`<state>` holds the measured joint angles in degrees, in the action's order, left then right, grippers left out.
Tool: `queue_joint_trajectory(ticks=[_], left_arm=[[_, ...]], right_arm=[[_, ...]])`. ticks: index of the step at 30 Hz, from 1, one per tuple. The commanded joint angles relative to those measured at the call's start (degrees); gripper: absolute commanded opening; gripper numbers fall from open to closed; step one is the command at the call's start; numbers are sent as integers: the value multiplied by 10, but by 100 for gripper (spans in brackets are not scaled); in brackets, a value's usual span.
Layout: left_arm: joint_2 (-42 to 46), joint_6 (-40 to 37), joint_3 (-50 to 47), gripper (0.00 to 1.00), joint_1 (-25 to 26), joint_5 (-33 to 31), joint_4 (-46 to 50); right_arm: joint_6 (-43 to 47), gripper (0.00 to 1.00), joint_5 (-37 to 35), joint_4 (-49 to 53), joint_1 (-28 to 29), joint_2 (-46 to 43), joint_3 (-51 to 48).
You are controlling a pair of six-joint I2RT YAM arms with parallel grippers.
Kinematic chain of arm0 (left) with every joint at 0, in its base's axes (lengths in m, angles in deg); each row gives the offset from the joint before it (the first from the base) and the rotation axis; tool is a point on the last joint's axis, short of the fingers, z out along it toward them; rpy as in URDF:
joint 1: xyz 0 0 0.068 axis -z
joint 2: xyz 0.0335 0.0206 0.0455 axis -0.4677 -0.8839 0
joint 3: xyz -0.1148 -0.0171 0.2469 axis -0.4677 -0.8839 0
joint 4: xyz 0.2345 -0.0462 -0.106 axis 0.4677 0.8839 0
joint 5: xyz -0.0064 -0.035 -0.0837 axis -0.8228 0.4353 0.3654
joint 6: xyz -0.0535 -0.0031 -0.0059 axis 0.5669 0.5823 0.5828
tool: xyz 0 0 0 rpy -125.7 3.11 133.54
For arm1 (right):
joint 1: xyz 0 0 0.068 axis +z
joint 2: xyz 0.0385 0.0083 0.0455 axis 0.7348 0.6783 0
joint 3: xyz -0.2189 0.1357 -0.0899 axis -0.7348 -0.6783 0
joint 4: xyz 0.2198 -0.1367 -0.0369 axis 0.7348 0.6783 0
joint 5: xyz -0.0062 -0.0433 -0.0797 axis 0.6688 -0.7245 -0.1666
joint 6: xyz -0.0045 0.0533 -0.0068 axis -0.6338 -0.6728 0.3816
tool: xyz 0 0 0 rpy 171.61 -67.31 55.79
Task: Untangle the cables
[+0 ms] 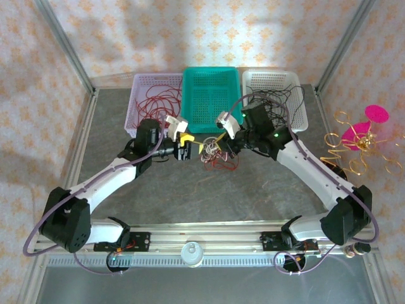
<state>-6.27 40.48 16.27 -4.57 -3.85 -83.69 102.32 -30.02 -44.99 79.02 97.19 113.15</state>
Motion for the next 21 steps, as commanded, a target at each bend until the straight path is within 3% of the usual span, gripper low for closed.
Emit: queue_joint_trajectory(ticks=[1, 8, 14, 18, 21], left_arm=[[-19, -34, 26, 72, 18, 12, -31], [-55, -14, 11, 79, 80, -8, -142], [-106, -5, -52, 52, 106, -133, -206], [-139, 37, -93, 49, 108, -188, -287], [-167, 64, -105, 47, 109, -193, -331]], right_arm=[[-13, 0, 34, 7, 3, -18, 27], [-36, 0, 44, -7, 3, -18, 40], [-65, 0, 52, -32, 4, -31, 54], [-90, 0, 58, -39, 4, -46, 66], [-108, 0, 64, -28, 4, -52, 81]])
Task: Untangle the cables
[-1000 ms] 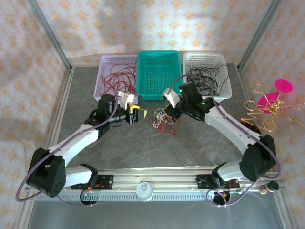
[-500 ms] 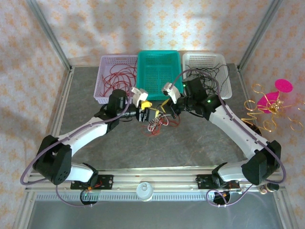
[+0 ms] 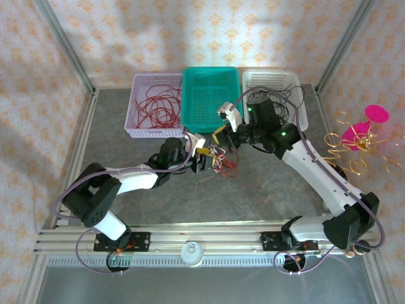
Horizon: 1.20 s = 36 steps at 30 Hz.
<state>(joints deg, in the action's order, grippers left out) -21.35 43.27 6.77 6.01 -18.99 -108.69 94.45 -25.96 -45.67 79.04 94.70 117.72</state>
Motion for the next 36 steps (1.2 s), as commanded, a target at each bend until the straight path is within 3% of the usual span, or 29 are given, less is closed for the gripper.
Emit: queue_joint_trajectory(ticks=[1, 10, 21, 26, 31, 36], left_arm=[[-24, 42, -12, 47, 3, -41, -88], [-34, 47, -63, 47, 4, -40, -80], [26, 52, -140, 47, 4, -60, -41], [133, 58, -143, 49, 5, -64, 36], [297, 54, -136, 65, 5, -54, 177], [391, 59, -75, 79, 5, -9, 296]], right_arm=[[-35, 0, 23, -20, 4, -31, 38], [-84, 0, 2, -45, 5, -68, 74], [-113, 0, -31, -33, 5, -84, 173], [-106, 0, -29, -11, 6, -77, 170], [-119, 0, -13, -49, 5, -88, 104], [-120, 0, 6, -74, 5, -90, 70]])
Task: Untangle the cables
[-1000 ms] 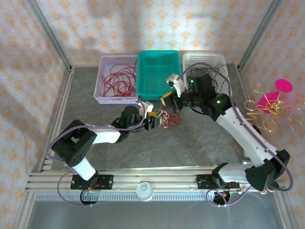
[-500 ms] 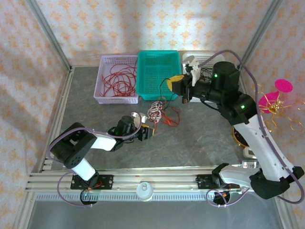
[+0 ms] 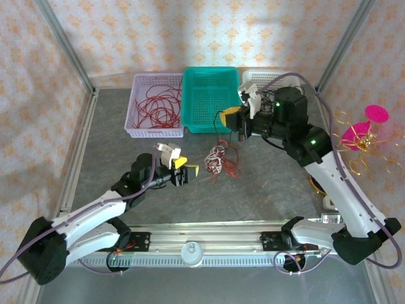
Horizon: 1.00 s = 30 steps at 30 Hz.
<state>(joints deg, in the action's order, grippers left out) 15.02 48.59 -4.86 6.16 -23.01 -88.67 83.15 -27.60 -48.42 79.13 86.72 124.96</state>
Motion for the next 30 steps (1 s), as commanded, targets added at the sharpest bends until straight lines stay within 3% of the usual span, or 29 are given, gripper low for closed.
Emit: queue_joint_trajectory(ticks=[1, 7, 12, 18, 20, 22, 25, 29, 30], left_arm=[[31, 8, 63, 81, 4, 34, 101], [-72, -3, 188, 87, 1, 39, 49], [-174, 21, 240, 87, -7, 95, -72], [-208, 23, 258, 82, -10, 101, -113], [-208, 28, 256, 71, -10, 97, -126], [-208, 34, 258, 50, -10, 84, -136], [-204, 42, 260, 35, -10, 68, -144], [-204, 46, 266, 3, -10, 52, -129], [-201, 47, 267, 0, -10, 40, -119]], right_arm=[[-3, 0, 28, -46, 5, -9, -6], [12, 0, 64, -43, 4, 1, -13], [25, 0, 79, -25, 4, 6, -14], [28, 0, 81, -33, 4, -6, -42], [26, 0, 82, -39, 5, -6, -49], [27, 0, 83, -43, 5, -5, -54], [30, 0, 77, -44, 4, -3, -61], [37, 0, 67, -54, 5, -2, -75], [38, 0, 57, -58, 4, -2, -76]])
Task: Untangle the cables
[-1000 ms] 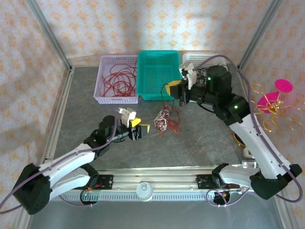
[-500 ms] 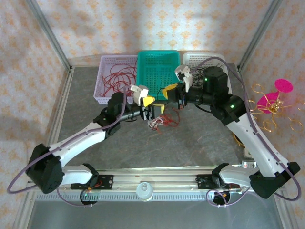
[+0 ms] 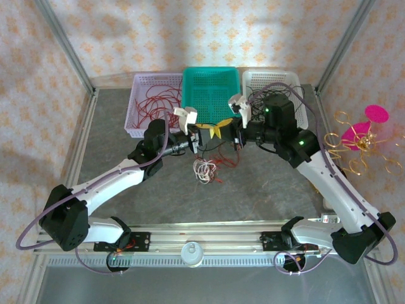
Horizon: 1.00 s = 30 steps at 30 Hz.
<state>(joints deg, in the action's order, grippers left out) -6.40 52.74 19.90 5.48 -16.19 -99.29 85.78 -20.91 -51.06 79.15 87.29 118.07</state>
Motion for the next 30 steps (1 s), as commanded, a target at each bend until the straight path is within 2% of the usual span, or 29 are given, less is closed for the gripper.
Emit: queue_joint_trajectory(ticks=[1, 3, 5, 6, 8, 10, 13, 17, 19, 21, 23, 27, 30], left_arm=[[18, 7, 19, 0, -3, -48, -3], [36, 8, 21, 0, -4, -91, 32], [57, 4, 21, 0, -3, -120, 66], [69, 5, 21, 0, -3, -130, 82], [90, 14, 26, 0, -2, -133, 107], [105, 33, 36, 0, -2, -123, 130], [121, 66, 48, 0, 2, -118, 157], [141, 91, 82, 0, 6, -156, 205], [146, 95, 96, 0, 6, -165, 212], [145, 100, 113, 0, 7, -168, 216], [136, 97, 136, 0, 7, -179, 236], [120, 78, 174, 0, 10, -234, 298], [118, 79, 174, 0, 11, -250, 303]], right_arm=[[10, 4, -31, -38, 4, -8, -9], [1, 28, -125, -59, 5, -18, -26], [-9, 47, -236, -93, 4, -35, -58], [-21, 52, -306, -126, 5, -47, -86], [-34, 58, -403, -186, 3, -65, -140], [-46, 62, -435, -244, 2, -73, -194], [-96, 67, -359, -326, -5, -68, -259], [-119, 67, -107, -397, -11, -32, -300], [-143, 66, -40, -443, -9, -13, -316], [-176, 65, 5, -493, -9, 0, -329], [-181, 64, 20, -498, -9, 0, -326], [-129, 64, 36, -404, -9, -27, -299], [-110, 66, 64, -342, -9, -54, -268]])
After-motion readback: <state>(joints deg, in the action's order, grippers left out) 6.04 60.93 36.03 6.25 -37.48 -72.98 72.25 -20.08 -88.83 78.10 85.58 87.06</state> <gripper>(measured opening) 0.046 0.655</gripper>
